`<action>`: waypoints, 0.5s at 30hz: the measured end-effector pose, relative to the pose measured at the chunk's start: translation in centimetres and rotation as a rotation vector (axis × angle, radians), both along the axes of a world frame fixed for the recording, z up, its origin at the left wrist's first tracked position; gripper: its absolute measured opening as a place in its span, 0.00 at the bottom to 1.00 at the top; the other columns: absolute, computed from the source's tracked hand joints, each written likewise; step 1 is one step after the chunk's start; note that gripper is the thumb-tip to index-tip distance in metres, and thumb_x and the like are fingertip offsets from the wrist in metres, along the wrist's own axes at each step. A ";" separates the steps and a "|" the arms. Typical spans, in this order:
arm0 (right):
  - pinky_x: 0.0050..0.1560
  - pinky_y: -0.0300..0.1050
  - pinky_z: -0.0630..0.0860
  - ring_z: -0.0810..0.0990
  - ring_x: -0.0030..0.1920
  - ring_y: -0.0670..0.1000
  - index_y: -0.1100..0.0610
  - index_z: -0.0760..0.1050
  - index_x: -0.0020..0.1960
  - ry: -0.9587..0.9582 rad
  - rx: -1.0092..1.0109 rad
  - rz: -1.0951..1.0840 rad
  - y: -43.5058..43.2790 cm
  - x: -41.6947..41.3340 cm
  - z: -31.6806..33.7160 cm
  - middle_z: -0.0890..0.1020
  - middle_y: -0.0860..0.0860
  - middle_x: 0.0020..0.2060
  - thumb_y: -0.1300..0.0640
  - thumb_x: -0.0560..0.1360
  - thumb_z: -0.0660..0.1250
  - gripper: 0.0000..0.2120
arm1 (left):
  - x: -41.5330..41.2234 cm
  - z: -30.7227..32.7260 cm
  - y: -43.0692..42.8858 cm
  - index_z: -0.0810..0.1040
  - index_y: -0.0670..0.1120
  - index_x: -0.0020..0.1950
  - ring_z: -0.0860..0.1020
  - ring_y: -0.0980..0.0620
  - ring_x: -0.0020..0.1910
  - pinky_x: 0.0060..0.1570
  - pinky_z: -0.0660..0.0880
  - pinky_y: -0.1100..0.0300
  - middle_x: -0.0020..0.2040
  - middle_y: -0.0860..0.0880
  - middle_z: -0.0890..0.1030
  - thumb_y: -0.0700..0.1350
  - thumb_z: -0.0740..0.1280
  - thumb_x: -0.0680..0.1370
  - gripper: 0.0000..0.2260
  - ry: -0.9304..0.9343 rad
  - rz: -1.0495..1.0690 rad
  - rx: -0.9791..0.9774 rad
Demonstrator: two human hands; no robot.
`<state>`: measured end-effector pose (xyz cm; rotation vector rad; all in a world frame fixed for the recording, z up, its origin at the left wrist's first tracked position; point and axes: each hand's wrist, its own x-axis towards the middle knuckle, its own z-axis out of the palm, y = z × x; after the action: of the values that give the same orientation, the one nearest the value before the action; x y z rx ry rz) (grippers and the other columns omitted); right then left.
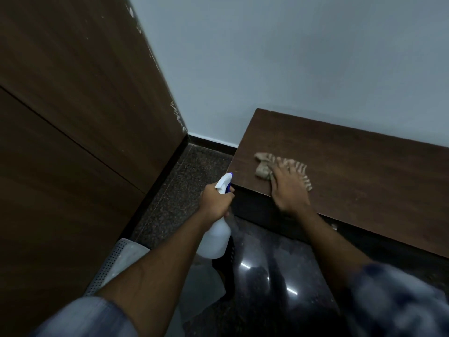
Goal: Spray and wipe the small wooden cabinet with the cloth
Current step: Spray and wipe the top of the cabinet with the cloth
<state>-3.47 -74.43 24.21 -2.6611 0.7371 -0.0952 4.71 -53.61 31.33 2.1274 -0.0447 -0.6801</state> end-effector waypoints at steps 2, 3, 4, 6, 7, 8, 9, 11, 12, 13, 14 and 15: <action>0.78 0.61 0.57 0.60 0.78 0.62 0.49 0.63 0.78 0.011 0.047 -0.100 0.7 4.0 0.7 0.63 0.53 0.79 0.52 0.83 0.54 0.24 | 0.3 -0.1 0.3 0.84 0.46 0.45 0.80 0.46 0.31 0.35 0.80 0.52 0.42 0.39 0.86 0.40 0.72 0.74 0.02 -0.006 0.005 -0.009; 0.78 0.62 0.56 0.61 0.78 0.63 0.50 0.63 0.78 0.005 0.064 -0.060 1.9 5.8 1.2 0.65 0.54 0.79 0.53 0.82 0.55 0.24 | 0.6 -0.1 0.4 0.84 0.46 0.44 0.79 0.46 0.30 0.36 0.79 0.52 0.41 0.38 0.86 0.40 0.72 0.74 0.02 -0.003 0.008 -0.011; 0.78 0.61 0.55 0.61 0.78 0.62 0.51 0.62 0.79 -0.002 0.085 0.032 3.4 7.0 1.7 0.65 0.54 0.78 0.53 0.82 0.56 0.25 | 0.8 0.0 0.5 0.84 0.44 0.44 0.79 0.46 0.30 0.35 0.78 0.52 0.40 0.37 0.85 0.41 0.72 0.73 0.02 0.001 0.011 -0.016; 0.80 0.59 0.49 0.56 0.80 0.59 0.50 0.58 0.81 0.007 0.094 0.293 6.3 7.2 1.9 0.61 0.51 0.80 0.51 0.83 0.54 0.26 | 1.4 0.5 0.5 0.84 0.41 0.45 0.78 0.47 0.26 0.31 0.75 0.55 0.35 0.37 0.84 0.40 0.72 0.73 0.04 0.000 0.016 -0.027; 0.80 0.58 0.47 0.53 0.81 0.56 0.49 0.56 0.82 0.019 0.087 0.397 7.0 6.2 1.8 0.58 0.49 0.81 0.49 0.85 0.52 0.26 | 1.8 0.6 0.6 0.84 0.41 0.45 0.78 0.48 0.24 0.29 0.74 0.58 0.31 0.40 0.82 0.39 0.72 0.73 0.03 0.003 0.020 -0.034; 0.81 0.57 0.46 0.52 0.82 0.54 0.48 0.56 0.82 0.016 0.074 0.466 6.9 4.9 1.4 0.57 0.47 0.82 0.48 0.86 0.51 0.25 | 2.1 0.7 0.6 0.84 0.41 0.45 0.77 0.48 0.23 0.26 0.73 0.60 0.29 0.43 0.81 0.39 0.73 0.74 0.02 0.008 0.027 -0.042; 0.81 0.57 0.48 0.53 0.81 0.54 0.48 0.57 0.82 0.000 0.056 0.497 6.1 3.5 1.0 0.58 0.47 0.81 0.47 0.86 0.51 0.25 | 2.5 0.7 0.6 0.84 0.43 0.45 0.77 0.48 0.22 0.25 0.73 0.61 0.30 0.45 0.81 0.39 0.73 0.74 0.02 0.012 0.039 -0.055; 0.79 0.57 0.56 0.62 0.79 0.57 0.49 0.62 0.80 -0.050 0.031 0.378 3.0 2.4 0.2 0.66 0.52 0.78 0.49 0.84 0.54 0.24 | 3.2 0.4 0.8 0.84 0.43 0.46 0.77 0.48 0.22 0.27 0.75 0.59 0.34 0.42 0.83 0.39 0.74 0.74 0.02 0.011 0.049 -0.064; 0.77 0.57 0.60 0.65 0.76 0.59 0.50 0.64 0.78 -0.059 0.030 0.234 1.2 2.8 -0.1 0.69 0.55 0.76 0.50 0.84 0.54 0.23 | 3.5 0.1 1.0 0.84 0.41 0.46 0.77 0.47 0.23 0.28 0.76 0.57 0.37 0.40 0.84 0.39 0.74 0.74 0.03 0.009 0.048 -0.066; 0.76 0.57 0.61 0.66 0.75 0.60 0.50 0.65 0.77 -0.060 0.032 0.074 -0.4 3.8 0.1 0.71 0.56 0.74 0.50 0.84 0.53 0.22 | 3.7 -0.1 1.1 0.85 0.41 0.47 0.77 0.47 0.23 0.28 0.76 0.56 0.38 0.39 0.85 0.39 0.73 0.74 0.04 0.011 0.045 -0.065; 0.76 0.58 0.60 0.65 0.76 0.61 0.50 0.65 0.77 -0.053 0.046 -0.069 -1.4 5.2 0.4 0.70 0.56 0.75 0.50 0.84 0.52 0.22 | 3.9 -0.2 1.2 0.85 0.40 0.48 0.78 0.47 0.23 0.28 0.76 0.57 0.40 0.38 0.85 0.39 0.73 0.74 0.04 0.015 0.043 -0.061; 0.77 0.60 0.58 0.63 0.77 0.62 0.50 0.64 0.78 -0.040 0.058 -0.152 -1.6 6.8 0.7 0.68 0.55 0.76 0.50 0.84 0.52 0.22 | 4.0 -0.3 1.2 0.85 0.41 0.49 0.78 0.48 0.24 0.27 0.76 0.58 0.41 0.38 0.86 0.39 0.73 0.74 0.05 0.013 0.041 -0.057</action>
<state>3.32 -75.99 24.89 -2.5384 0.9146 -0.1641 8.68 -52.40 31.03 2.0633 -0.0134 -0.6616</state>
